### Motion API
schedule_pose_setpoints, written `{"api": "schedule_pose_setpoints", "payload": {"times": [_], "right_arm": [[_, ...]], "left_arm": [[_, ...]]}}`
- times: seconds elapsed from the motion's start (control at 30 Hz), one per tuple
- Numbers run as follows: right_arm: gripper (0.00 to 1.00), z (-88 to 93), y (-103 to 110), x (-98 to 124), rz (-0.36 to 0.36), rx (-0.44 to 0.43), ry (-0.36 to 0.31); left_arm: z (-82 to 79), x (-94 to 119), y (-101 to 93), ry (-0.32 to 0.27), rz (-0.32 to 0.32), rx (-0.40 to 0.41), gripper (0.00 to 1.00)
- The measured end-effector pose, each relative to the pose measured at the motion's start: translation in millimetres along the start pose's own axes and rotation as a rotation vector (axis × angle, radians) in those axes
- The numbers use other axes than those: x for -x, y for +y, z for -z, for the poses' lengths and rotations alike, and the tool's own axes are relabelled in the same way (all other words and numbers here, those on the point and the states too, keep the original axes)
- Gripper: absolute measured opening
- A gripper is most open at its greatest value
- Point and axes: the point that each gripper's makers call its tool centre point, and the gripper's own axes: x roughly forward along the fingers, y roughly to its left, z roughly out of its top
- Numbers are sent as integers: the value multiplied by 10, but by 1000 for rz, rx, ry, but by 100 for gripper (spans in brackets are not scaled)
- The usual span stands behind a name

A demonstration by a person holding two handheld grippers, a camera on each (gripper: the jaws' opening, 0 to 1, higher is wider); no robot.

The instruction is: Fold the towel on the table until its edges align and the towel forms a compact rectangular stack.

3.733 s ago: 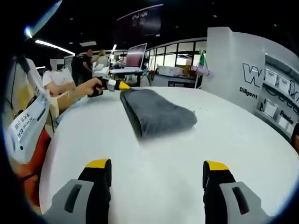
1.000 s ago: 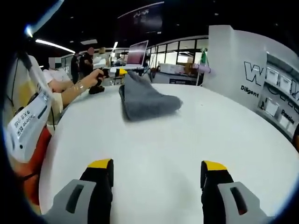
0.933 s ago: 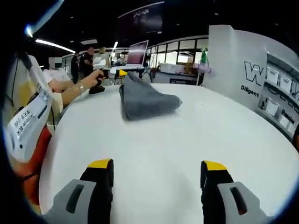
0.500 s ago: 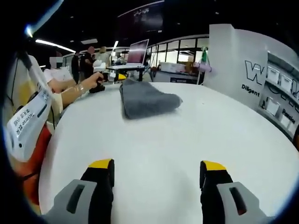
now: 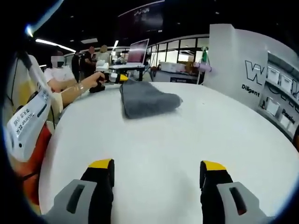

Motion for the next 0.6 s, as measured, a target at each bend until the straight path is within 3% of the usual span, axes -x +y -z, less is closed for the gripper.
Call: {"api": "schedule_pose_setpoints", "payload": {"times": [0.03, 0.13, 0.23, 0.37, 0.43, 0.6], "right_arm": [[75, 0, 0, 1, 0, 0, 0], [75, 10, 1, -2, -1, -1, 3], [75, 27, 2, -5, -3, -2, 10], [75, 35, 14, -7, -2, 2, 12], [75, 39, 19, -9, -2, 4, 15], [75, 48, 29, -17, -7, 10, 21]], "left_arm": [[51, -6, -46, 9, 6, -10, 35], [224, -53, -208, 114, 71, -74, 35], [342, -139, -285, 156, 70, -158, 36], [372, -175, -314, 154, 61, -180, 36], [419, -172, -325, 155, 45, -235, 36], [358, -190, -232, 140, 25, -302, 37]]}}
